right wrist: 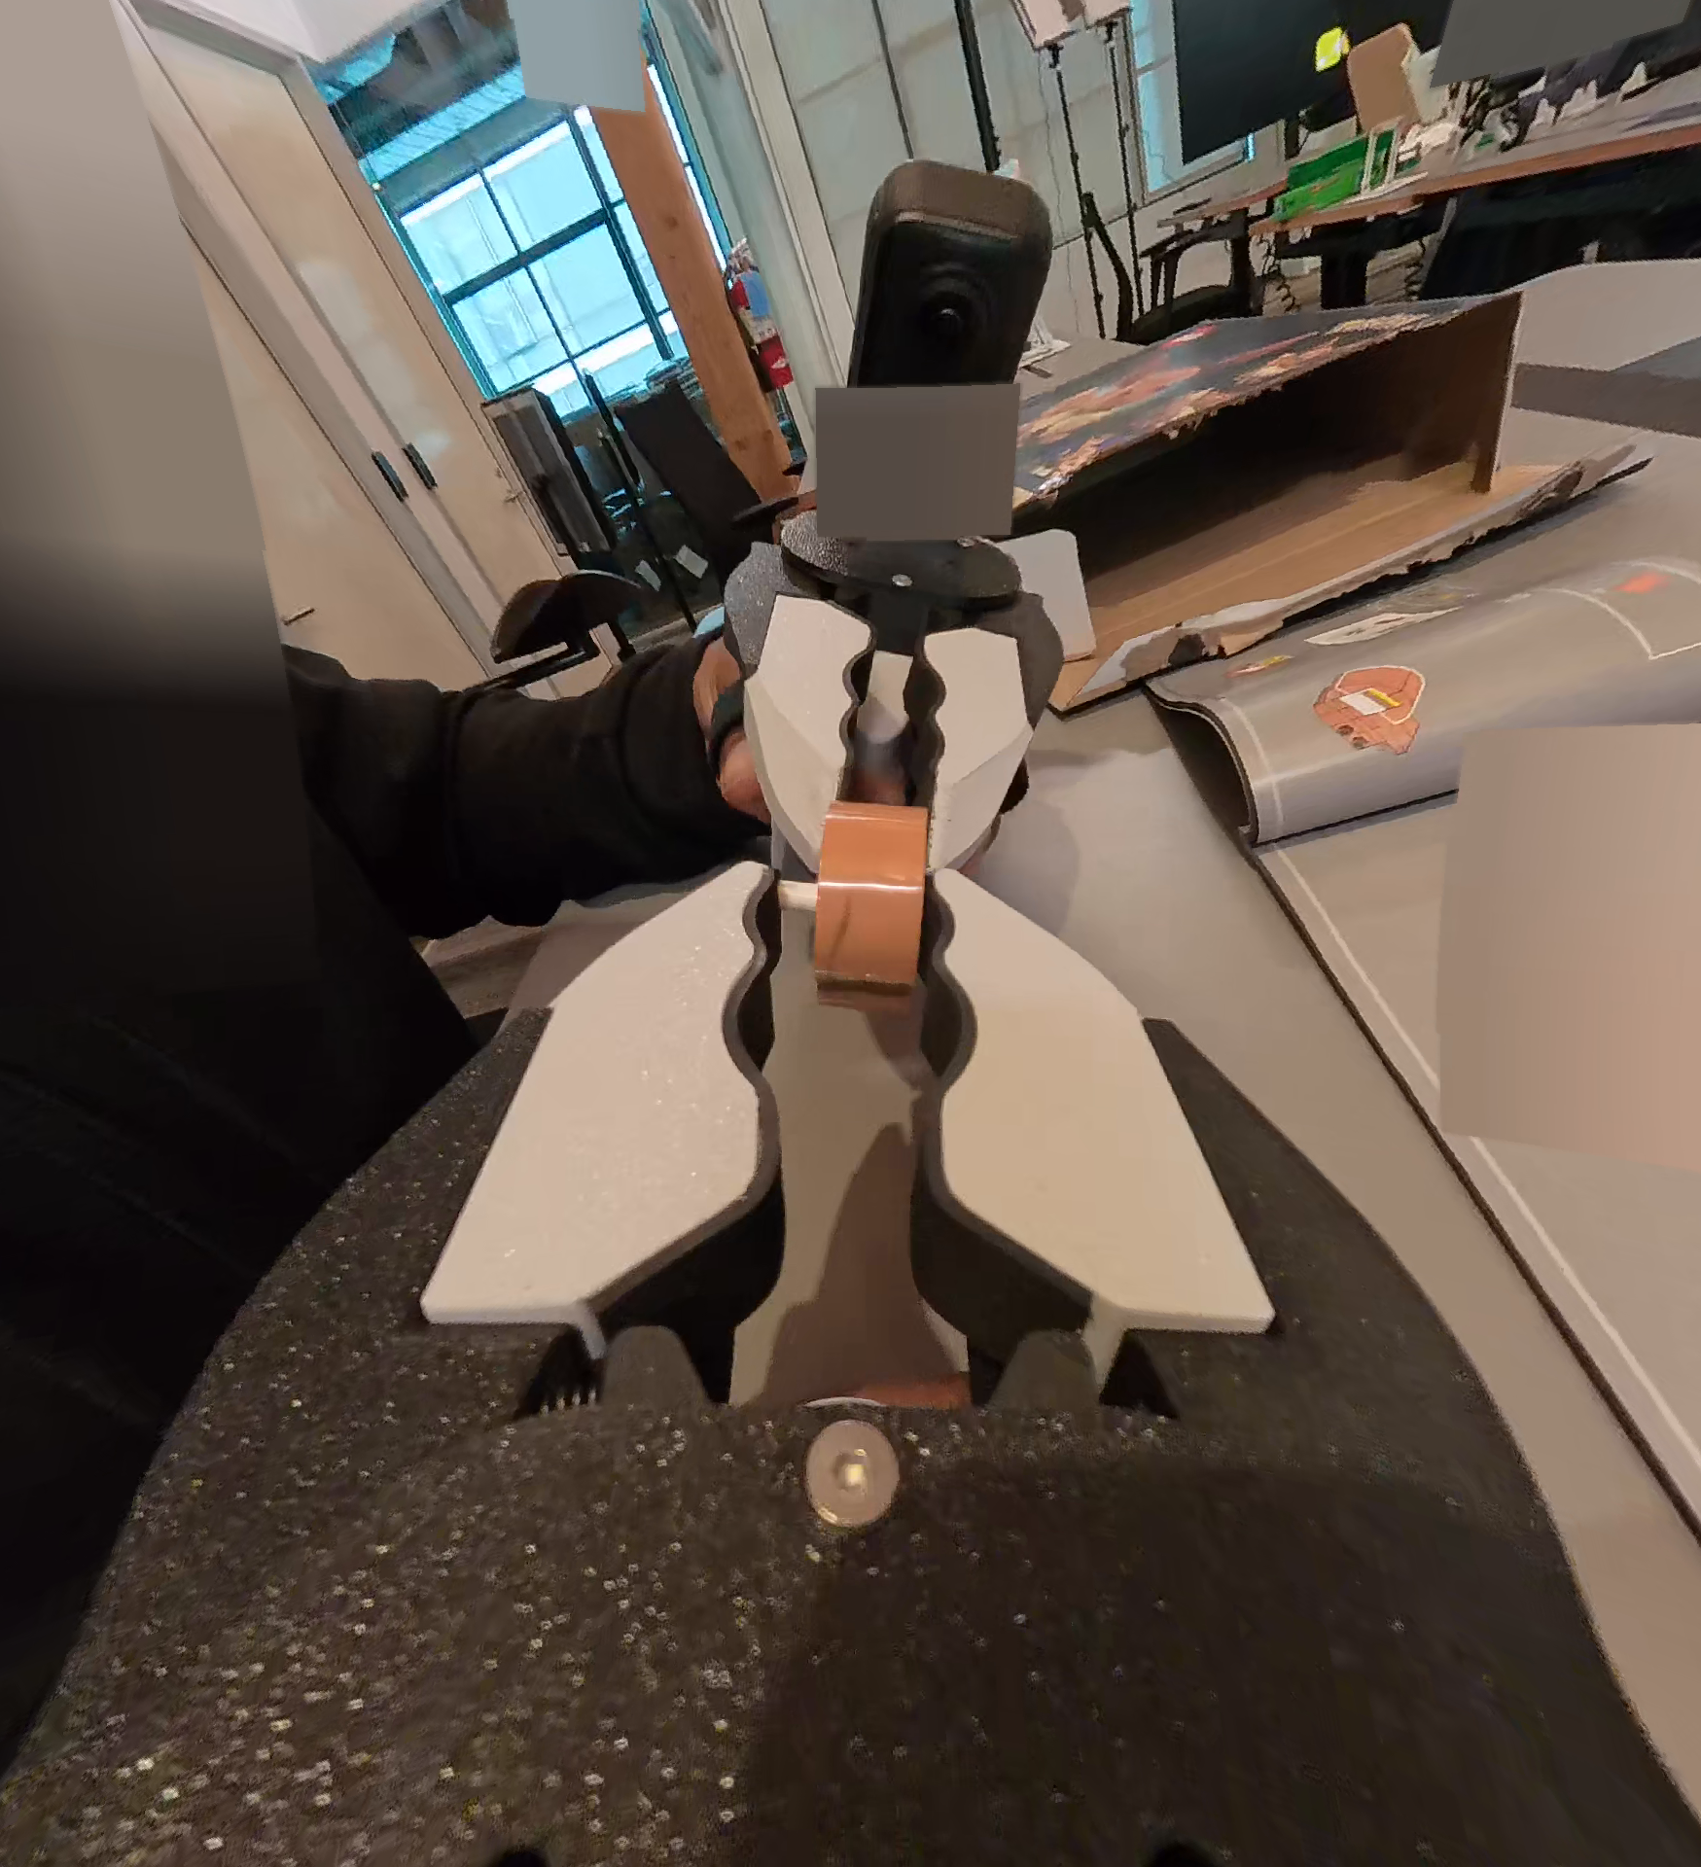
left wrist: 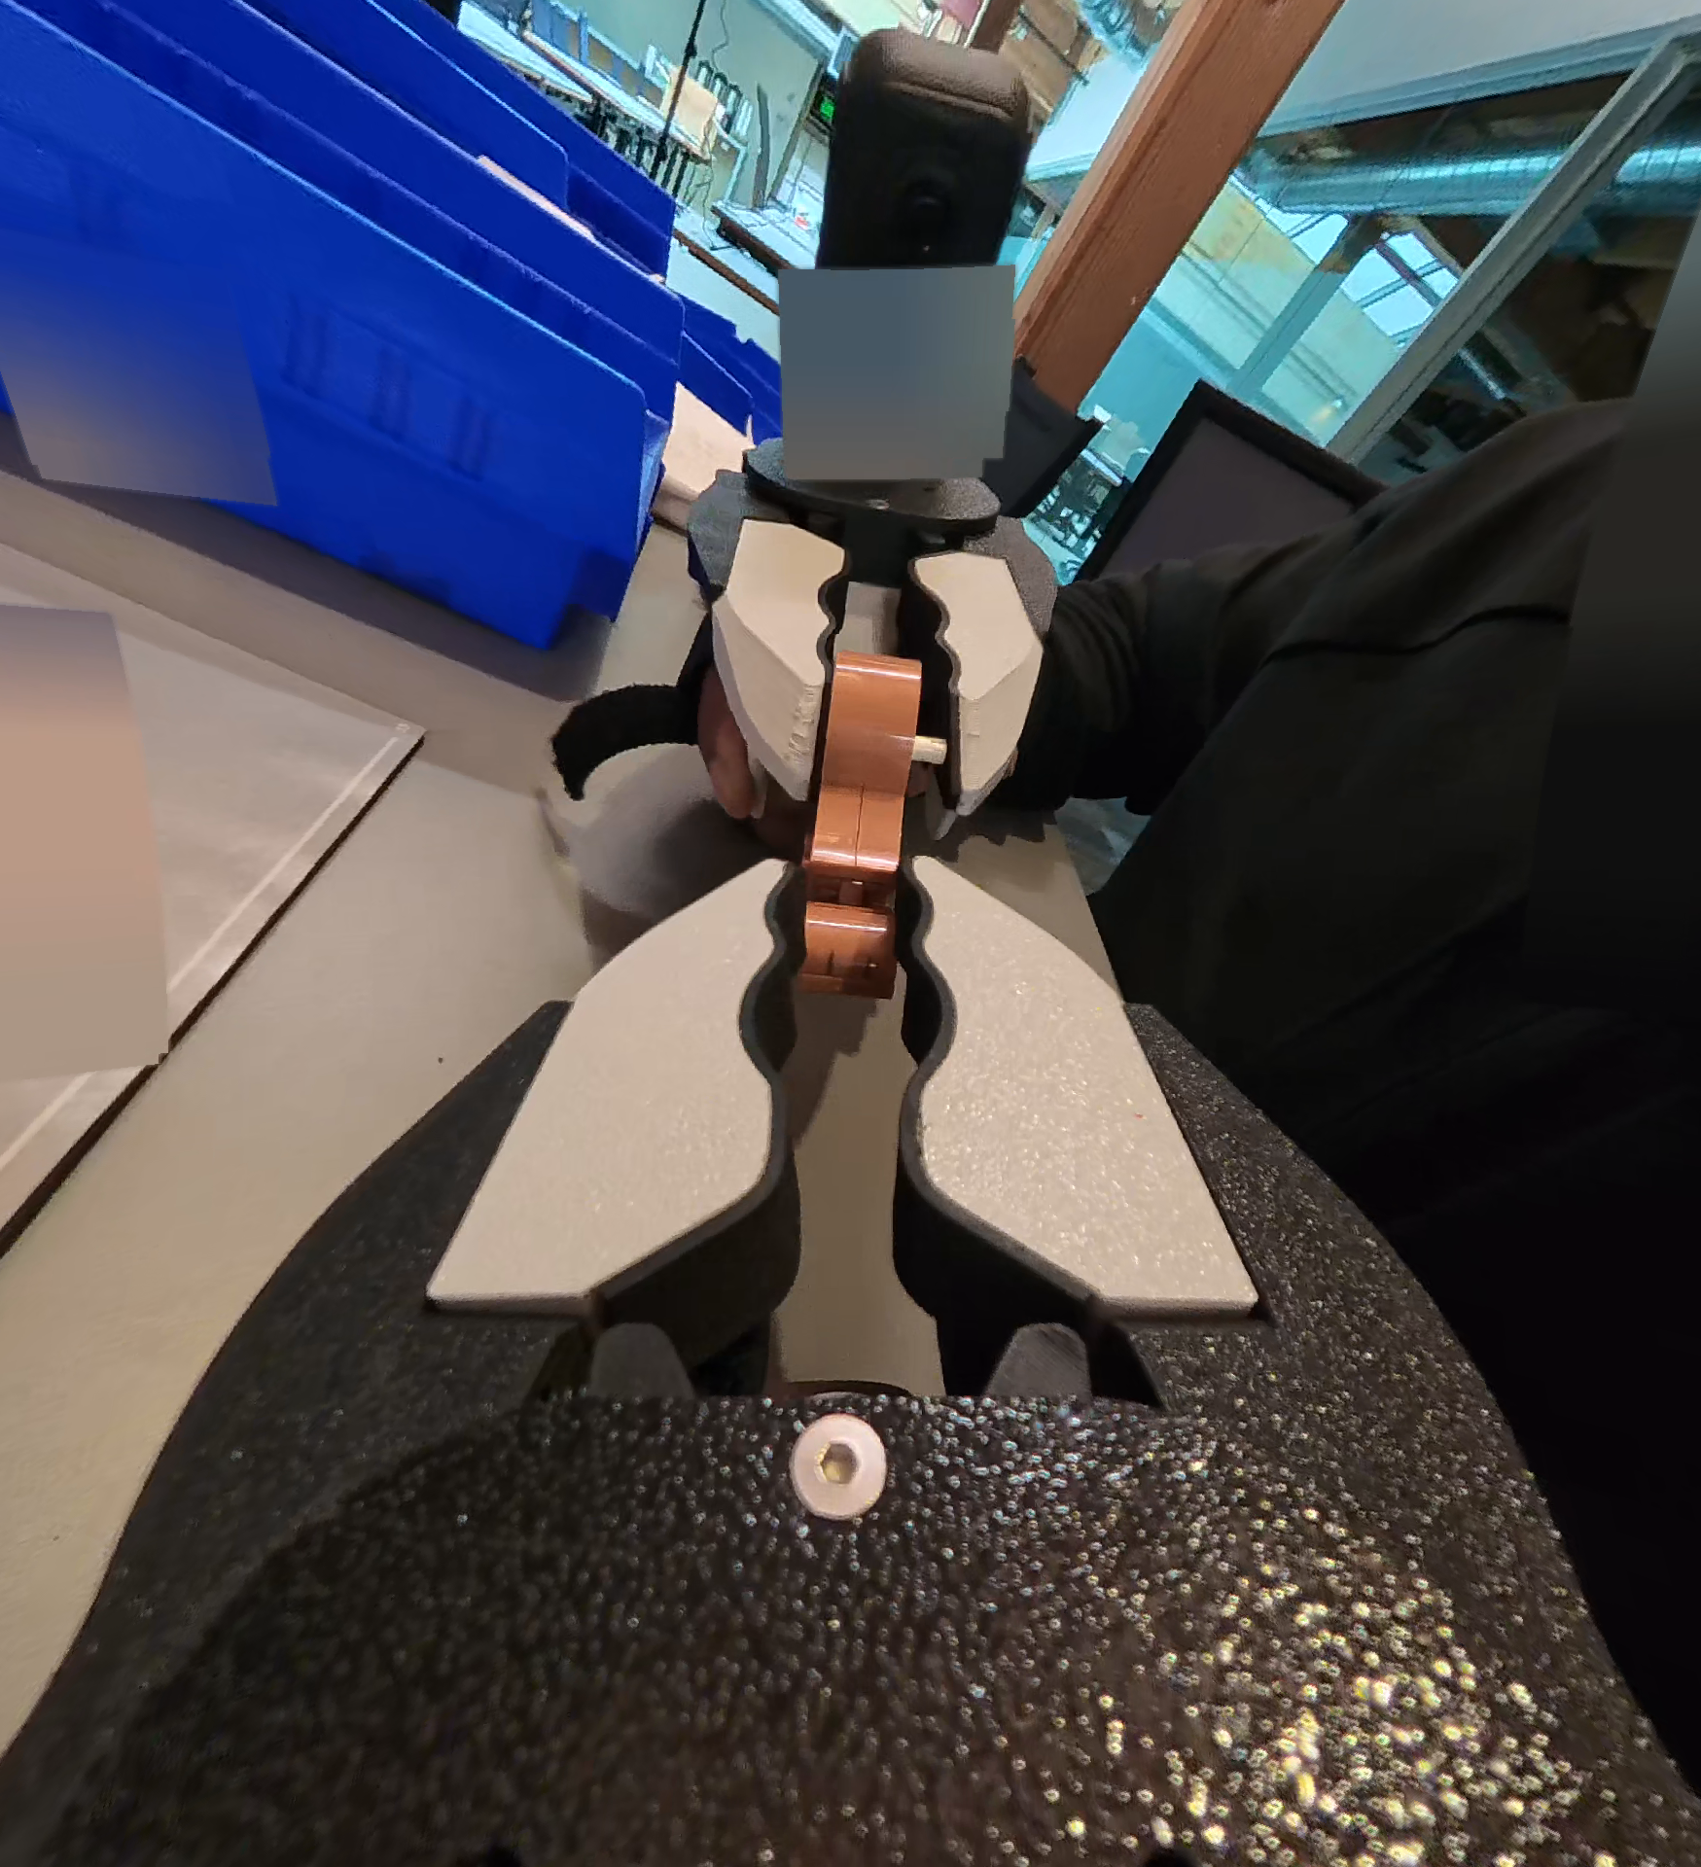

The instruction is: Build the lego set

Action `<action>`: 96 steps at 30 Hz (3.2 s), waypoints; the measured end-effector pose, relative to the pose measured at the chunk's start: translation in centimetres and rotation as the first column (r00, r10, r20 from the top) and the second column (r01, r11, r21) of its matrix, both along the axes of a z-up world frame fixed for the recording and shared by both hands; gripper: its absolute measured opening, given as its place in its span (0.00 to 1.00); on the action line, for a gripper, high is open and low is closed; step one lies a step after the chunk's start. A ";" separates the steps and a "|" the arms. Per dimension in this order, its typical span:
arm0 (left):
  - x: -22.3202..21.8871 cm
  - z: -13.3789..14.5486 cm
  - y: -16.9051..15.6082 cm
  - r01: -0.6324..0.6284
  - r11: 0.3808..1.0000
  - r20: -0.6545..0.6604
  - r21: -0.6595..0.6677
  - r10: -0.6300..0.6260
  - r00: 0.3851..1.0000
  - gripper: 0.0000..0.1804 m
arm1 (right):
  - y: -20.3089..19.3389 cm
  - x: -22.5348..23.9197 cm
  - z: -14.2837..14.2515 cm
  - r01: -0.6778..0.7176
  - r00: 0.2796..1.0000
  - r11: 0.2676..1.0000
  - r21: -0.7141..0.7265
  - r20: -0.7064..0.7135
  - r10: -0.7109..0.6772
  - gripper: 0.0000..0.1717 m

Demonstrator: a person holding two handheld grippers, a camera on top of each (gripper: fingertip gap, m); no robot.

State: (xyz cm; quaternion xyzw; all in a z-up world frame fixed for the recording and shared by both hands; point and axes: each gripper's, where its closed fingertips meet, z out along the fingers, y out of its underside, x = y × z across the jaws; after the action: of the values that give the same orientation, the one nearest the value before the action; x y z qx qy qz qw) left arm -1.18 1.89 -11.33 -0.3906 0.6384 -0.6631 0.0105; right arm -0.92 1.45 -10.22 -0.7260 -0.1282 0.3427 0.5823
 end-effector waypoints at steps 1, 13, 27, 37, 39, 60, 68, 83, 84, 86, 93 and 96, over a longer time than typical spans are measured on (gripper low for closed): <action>0.1 0.0 0.0 -0.004 1.000 0.007 0.006 0.004 1.000 0.09 | 0.0 0.1 0.0 0.002 1.000 1.000 0.004 0.001 -0.002 0.14; 0.4 1.5 0.7 -0.043 0.994 0.020 -0.098 0.046 0.999 0.17 | -0.2 1.0 1.6 0.024 0.991 0.998 0.063 -0.133 -0.016 0.15; 1.6 3.0 -0.1 -0.129 0.967 0.122 -0.219 0.158 0.980 0.09 | -0.2 2.5 3.6 0.147 0.951 0.979 0.143 -0.292 -0.100 0.15; 2.2 3.7 0.3 -0.213 0.940 0.178 -0.266 0.265 0.948 0.09 | -0.3 2.7 3.2 0.133 0.952 0.984 0.119 -0.292 -0.093 0.15; 2.2 3.4 0.5 -0.233 0.952 0.197 -0.200 0.272 0.942 0.09 | -0.1 2.6 2.0 0.104 0.976 0.993 0.058 -0.200 -0.091 0.18; 1.9 2.6 0.1 -0.218 0.975 0.202 -0.050 0.224 0.953 0.09 | -0.2 2.1 0.6 0.119 0.993 0.992 0.034 -0.017 -0.118 0.11; 1.1 1.0 -0.3 -0.139 0.988 0.118 0.071 0.130 0.984 0.09 | -0.6 1.5 -0.7 0.054 0.996 0.998 -0.038 0.074 -0.051 0.11; 2.0 3.4 0.1 -0.201 0.953 0.180 -0.228 0.244 0.953 0.09 | -0.3 2.0 1.5 0.122 0.985 0.991 0.056 -0.131 -0.114 0.10; 1.9 3.4 0.0 -0.193 0.957 0.186 -0.215 0.234 0.954 0.10 | -0.4 2.0 1.5 0.113 0.987 0.992 0.059 -0.122 -0.106 0.10; 1.7 3.7 0.4 -0.187 0.965 0.198 -0.187 0.223 0.954 0.19 | -0.6 1.8 1.4 0.099 0.993 0.993 0.065 -0.071 -0.094 0.10; 0.8 2.4 -0.8 -0.144 0.989 0.244 0.011 0.137 0.960 0.23 | -0.9 0.4 0.4 0.071 0.991 0.995 0.065 0.108 -0.077 0.10; 0.7 1.6 -1.7 -0.123 0.990 0.245 0.070 0.103 0.964 0.12 | -0.9 -0.2 -0.2 0.054 0.989 0.998 0.045 0.136 -0.059 0.10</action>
State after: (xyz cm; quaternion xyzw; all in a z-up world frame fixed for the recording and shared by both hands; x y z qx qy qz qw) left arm -0.46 0.20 -9.68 -0.3422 0.6365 -0.6764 0.1423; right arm -1.15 0.53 -10.44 -0.7390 -0.1542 0.2728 0.5964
